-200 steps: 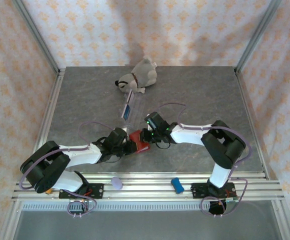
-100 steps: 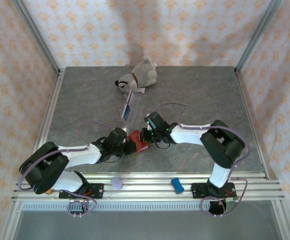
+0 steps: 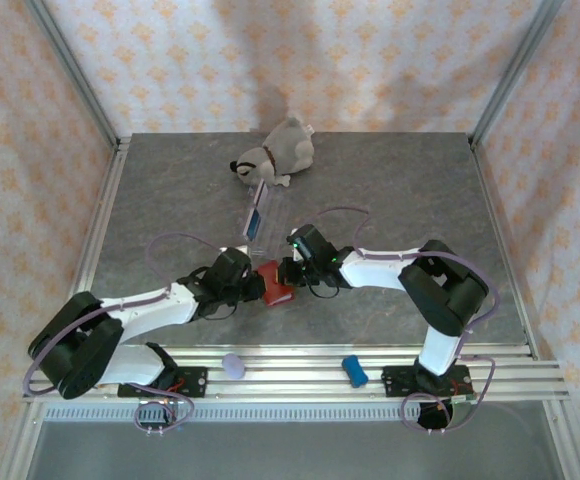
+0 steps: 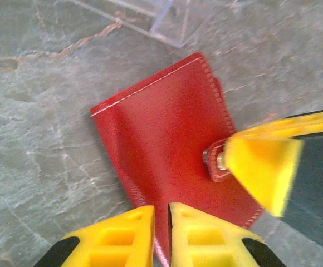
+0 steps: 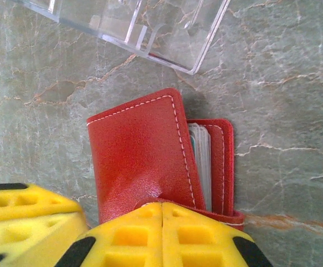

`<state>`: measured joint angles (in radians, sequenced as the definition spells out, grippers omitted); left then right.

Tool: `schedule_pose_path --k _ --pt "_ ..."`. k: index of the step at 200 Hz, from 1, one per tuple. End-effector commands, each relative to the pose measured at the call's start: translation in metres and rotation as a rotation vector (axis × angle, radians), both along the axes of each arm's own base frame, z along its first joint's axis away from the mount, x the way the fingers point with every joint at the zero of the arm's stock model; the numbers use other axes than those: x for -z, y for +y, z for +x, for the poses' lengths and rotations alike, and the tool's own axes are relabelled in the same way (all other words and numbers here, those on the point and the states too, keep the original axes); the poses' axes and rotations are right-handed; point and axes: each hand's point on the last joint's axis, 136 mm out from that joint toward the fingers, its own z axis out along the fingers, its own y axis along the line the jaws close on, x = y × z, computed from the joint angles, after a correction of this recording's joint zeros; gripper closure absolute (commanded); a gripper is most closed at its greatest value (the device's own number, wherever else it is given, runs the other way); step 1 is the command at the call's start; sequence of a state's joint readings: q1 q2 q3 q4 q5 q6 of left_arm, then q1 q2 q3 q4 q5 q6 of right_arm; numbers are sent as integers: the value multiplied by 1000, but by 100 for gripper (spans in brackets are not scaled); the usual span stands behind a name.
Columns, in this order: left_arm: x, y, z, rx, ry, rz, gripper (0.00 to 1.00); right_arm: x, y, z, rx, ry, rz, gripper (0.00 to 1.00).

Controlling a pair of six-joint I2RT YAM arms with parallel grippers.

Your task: Put the credit cards into the card holder

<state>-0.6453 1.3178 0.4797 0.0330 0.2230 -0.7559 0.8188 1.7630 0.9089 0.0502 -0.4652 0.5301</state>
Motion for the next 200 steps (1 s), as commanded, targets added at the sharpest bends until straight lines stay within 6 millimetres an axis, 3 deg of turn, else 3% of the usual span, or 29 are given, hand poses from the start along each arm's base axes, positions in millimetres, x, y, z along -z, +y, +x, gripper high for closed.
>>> schedule_pose_path --k 1,66,200 --pt "4 6 9 -4 -14 65 84 22 -9 -16 -24 57 -54 95" --pt "14 -4 7 28 22 36 85 18 -1 -8 -1 41 -12 99" --pt "21 -6 3 26 38 12 87 29 -5 -6 123 75 68 95"
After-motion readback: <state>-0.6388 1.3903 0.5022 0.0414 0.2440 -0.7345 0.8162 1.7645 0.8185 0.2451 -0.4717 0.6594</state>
